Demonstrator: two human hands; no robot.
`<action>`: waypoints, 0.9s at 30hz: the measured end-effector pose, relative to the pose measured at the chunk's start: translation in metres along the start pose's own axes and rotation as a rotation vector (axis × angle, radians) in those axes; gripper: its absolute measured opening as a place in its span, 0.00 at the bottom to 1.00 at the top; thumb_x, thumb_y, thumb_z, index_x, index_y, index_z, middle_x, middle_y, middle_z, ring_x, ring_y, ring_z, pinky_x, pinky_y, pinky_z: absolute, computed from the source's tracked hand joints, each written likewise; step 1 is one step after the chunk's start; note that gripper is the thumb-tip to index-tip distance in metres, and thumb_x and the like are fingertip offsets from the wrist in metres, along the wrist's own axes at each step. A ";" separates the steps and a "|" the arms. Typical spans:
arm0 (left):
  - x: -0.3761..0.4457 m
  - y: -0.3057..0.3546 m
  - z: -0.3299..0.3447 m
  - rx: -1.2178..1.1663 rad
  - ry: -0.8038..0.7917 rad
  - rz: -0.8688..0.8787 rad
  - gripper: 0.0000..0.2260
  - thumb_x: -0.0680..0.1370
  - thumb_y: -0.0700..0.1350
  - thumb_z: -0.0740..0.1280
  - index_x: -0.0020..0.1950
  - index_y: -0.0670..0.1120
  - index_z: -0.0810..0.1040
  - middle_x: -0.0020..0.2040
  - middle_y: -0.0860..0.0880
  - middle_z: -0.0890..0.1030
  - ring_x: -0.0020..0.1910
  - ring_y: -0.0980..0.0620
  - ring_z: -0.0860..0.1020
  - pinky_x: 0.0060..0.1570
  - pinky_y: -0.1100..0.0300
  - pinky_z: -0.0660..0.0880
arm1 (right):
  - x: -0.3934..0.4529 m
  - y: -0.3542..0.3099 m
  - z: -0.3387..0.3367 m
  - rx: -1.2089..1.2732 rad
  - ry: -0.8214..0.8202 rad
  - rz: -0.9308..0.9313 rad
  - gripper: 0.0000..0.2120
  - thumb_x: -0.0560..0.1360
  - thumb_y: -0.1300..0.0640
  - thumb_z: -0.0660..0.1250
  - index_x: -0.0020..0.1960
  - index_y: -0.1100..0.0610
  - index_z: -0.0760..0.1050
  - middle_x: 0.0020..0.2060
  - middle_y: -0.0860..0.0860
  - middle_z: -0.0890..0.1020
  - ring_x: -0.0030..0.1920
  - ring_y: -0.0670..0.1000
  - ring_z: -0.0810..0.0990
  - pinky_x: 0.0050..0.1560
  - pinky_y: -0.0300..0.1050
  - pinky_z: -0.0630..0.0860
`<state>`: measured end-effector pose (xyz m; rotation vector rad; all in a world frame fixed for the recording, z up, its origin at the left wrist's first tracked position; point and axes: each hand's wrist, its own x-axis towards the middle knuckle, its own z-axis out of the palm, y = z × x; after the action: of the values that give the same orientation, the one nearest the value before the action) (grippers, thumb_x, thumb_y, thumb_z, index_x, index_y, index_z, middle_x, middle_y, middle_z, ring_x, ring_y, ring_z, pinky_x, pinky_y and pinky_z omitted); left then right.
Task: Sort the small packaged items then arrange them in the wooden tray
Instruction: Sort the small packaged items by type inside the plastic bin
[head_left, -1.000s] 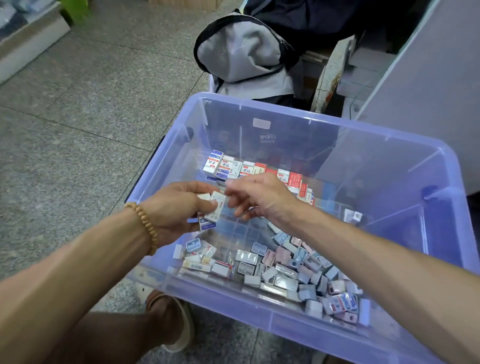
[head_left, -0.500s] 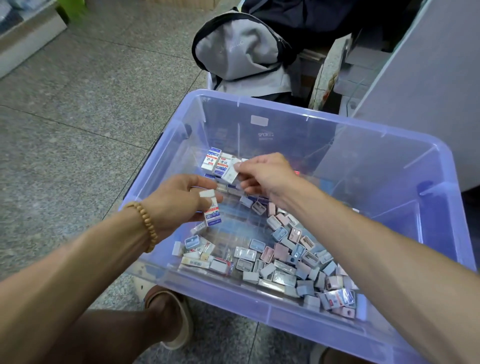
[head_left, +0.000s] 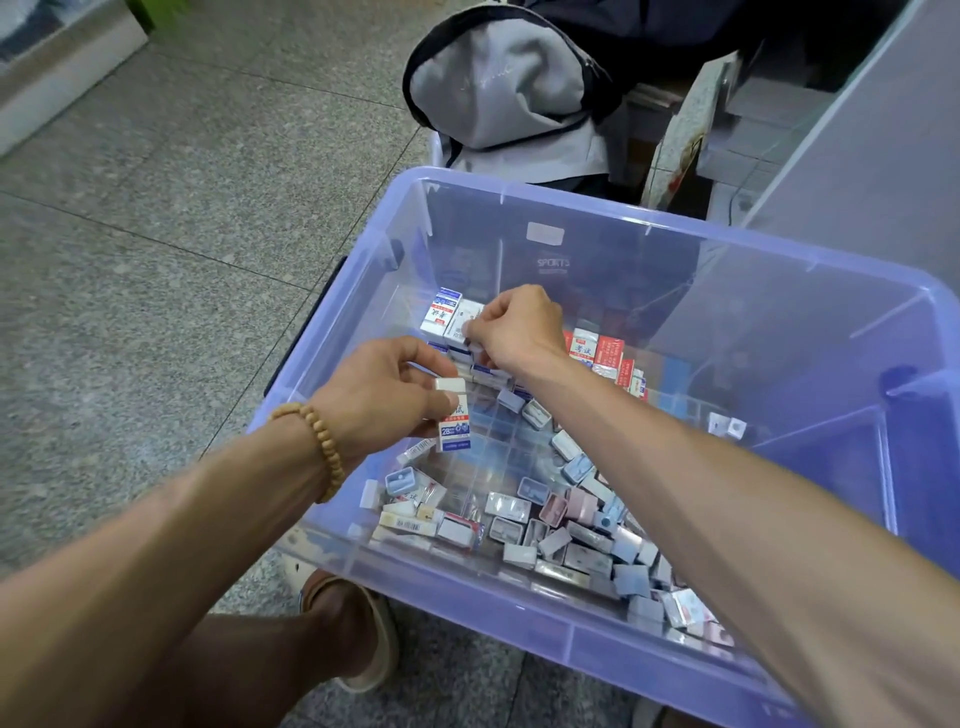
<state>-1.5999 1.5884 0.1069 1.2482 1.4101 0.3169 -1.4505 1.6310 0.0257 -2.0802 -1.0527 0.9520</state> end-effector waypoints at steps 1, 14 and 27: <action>0.000 0.000 0.001 -0.004 -0.002 0.003 0.08 0.74 0.29 0.70 0.48 0.40 0.77 0.33 0.46 0.76 0.33 0.50 0.80 0.45 0.51 0.82 | 0.003 0.000 0.001 -0.012 -0.007 -0.013 0.08 0.70 0.57 0.76 0.33 0.57 0.81 0.32 0.54 0.85 0.40 0.55 0.85 0.46 0.52 0.83; 0.002 0.006 0.003 -0.022 0.019 0.005 0.08 0.74 0.29 0.68 0.46 0.41 0.76 0.34 0.45 0.74 0.37 0.47 0.78 0.47 0.50 0.80 | -0.064 0.010 -0.057 -0.063 -0.249 -0.414 0.09 0.72 0.61 0.70 0.52 0.53 0.79 0.37 0.49 0.83 0.34 0.44 0.77 0.39 0.41 0.75; 0.005 0.006 0.008 0.058 0.024 0.065 0.04 0.78 0.33 0.67 0.48 0.41 0.77 0.37 0.44 0.79 0.33 0.51 0.81 0.42 0.55 0.81 | -0.092 0.023 -0.053 -0.142 -0.277 -0.578 0.25 0.68 0.55 0.78 0.62 0.57 0.75 0.47 0.48 0.77 0.41 0.47 0.74 0.46 0.49 0.76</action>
<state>-1.5890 1.5913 0.1066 1.3436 1.4099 0.3379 -1.4373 1.5312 0.0677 -1.6157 -1.7847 0.8909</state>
